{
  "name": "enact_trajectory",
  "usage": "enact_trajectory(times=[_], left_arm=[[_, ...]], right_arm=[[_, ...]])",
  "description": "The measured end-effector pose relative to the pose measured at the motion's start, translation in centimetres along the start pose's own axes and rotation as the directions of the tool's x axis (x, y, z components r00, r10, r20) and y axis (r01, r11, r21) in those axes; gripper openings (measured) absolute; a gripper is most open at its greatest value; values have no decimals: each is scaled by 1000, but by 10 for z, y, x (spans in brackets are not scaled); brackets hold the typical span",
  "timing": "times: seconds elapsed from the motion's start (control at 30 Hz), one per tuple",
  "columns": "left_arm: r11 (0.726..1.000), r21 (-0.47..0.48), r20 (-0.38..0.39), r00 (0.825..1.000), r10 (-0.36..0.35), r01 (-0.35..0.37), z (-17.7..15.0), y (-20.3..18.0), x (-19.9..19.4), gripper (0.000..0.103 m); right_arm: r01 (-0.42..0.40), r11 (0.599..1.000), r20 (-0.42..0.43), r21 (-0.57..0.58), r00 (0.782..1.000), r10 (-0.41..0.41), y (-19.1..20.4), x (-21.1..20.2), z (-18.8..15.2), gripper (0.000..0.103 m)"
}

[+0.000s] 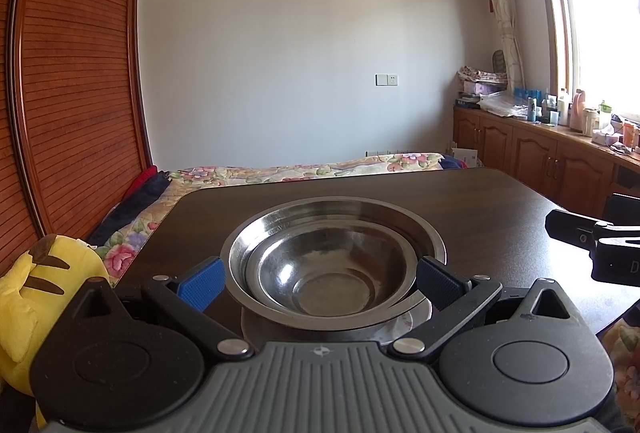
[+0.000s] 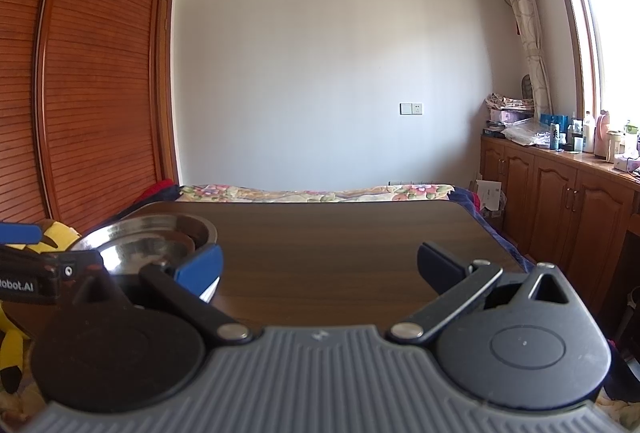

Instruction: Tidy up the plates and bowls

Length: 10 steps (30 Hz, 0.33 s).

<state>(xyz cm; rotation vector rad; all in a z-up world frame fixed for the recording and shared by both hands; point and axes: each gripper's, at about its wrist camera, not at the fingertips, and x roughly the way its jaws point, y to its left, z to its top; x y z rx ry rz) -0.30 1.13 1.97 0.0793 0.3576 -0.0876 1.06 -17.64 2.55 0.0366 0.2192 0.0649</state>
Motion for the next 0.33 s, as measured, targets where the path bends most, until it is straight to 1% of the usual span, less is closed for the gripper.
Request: enact_trajectory(times=[0.33], left_arm=[[1000, 1, -3, 1000, -1, 1, -1, -1, 0, 103]], right_arm=[[-1, 1000, -2, 1, 1000, 1, -1, 0, 0, 103]])
